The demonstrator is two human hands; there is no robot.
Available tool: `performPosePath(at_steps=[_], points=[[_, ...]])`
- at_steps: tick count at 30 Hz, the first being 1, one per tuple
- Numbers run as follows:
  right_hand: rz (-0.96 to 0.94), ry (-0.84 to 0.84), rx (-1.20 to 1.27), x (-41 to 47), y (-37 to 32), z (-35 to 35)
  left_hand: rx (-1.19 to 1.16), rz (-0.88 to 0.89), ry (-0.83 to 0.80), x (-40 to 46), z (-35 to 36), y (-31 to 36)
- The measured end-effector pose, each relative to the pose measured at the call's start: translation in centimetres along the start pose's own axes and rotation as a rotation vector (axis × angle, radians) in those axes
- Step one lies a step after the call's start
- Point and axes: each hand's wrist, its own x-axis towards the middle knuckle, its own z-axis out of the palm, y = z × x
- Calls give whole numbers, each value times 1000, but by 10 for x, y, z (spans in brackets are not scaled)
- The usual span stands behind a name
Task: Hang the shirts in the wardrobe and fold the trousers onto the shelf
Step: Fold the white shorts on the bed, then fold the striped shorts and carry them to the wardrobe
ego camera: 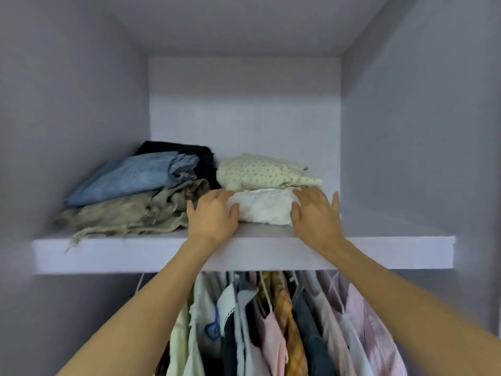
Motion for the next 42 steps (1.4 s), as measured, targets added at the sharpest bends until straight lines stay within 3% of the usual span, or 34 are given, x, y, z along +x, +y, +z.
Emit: performPosePath(at_steps=[1,4,8,12,16,19,23,31,36,42], points=[[-91,107,208,-17,-16,-2,1,-4,86,-25,-10,-4],[-241,168,633,-88,-67,-2,43,-102,214,-118,-39,-20],[-238,-241,943,-195,-129,11,79,-385,192,-266,-75,-45],[-215,-673,1093,-322,-197,16,168,-689,8,-426,-113,-66],[-460,-1067,1030,-445,-274,9,328,-1012,-35,-573,-179,-86],[-731,-1325,993,-531,-352,-16,438,-1278,27,-678,-246,-92],[-1082,-1508,1038,-634,-460,-77,532,-1556,176,-786,-328,-93],[-1449,-1669,923,-778,-625,-192,640,-1938,586,-933,-470,-84],[-1651,-1685,918,-835,-689,-251,697,-2066,909,-993,-532,-64],[-1991,-1678,966,-908,-782,-299,850,-2204,1135,-1046,-579,-78]])
